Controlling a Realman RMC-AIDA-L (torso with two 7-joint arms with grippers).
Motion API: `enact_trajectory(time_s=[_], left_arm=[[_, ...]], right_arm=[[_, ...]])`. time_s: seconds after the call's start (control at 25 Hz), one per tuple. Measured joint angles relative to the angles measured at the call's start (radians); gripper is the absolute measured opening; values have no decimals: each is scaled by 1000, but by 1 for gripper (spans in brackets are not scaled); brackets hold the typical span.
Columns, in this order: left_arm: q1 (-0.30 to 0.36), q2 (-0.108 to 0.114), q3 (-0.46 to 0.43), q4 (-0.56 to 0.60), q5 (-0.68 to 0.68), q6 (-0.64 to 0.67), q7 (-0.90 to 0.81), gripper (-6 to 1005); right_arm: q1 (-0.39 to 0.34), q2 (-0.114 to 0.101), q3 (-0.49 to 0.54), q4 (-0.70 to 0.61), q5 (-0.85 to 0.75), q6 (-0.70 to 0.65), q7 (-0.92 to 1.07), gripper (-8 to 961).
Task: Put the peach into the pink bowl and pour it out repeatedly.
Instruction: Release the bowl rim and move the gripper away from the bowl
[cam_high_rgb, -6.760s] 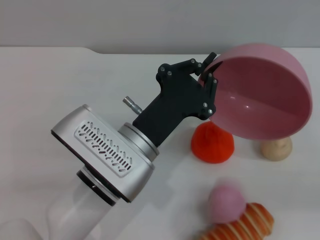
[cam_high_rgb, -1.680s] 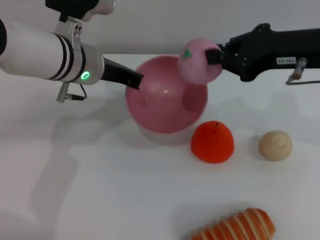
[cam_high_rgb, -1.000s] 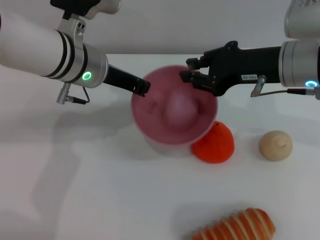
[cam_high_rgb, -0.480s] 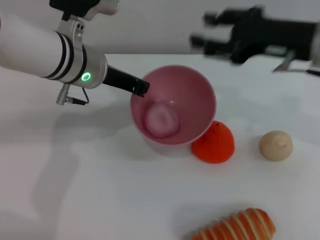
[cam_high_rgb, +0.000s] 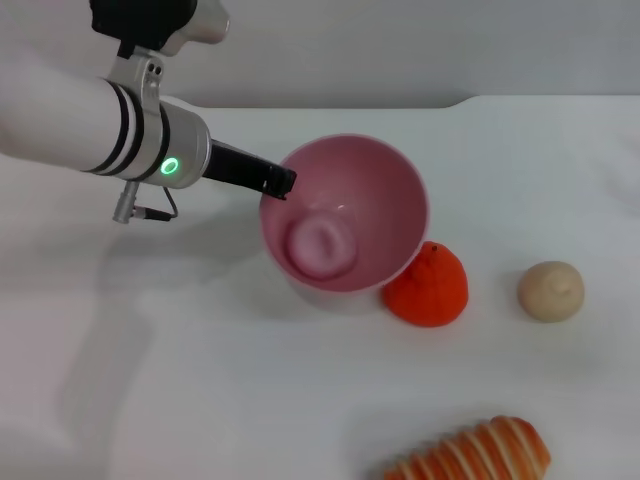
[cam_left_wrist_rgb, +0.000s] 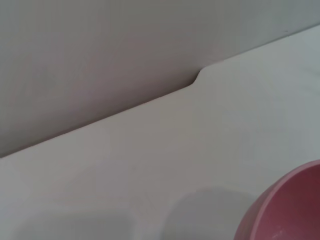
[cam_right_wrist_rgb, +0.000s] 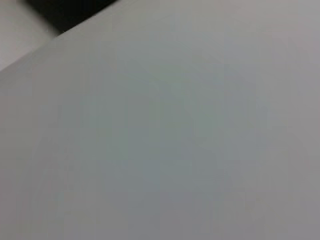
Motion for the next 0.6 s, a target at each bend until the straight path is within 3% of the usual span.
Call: enact_trajectory(time_s=[0.24,0.6], left_arm=[[14,3,11,-18,-27,18,4,103],[46,6,1,-30,-28,-19,3,103]], right_arm=[[5,2,43,268,281,-87,-271,552],[2,-3,120,371,307,-94,-391,552]])
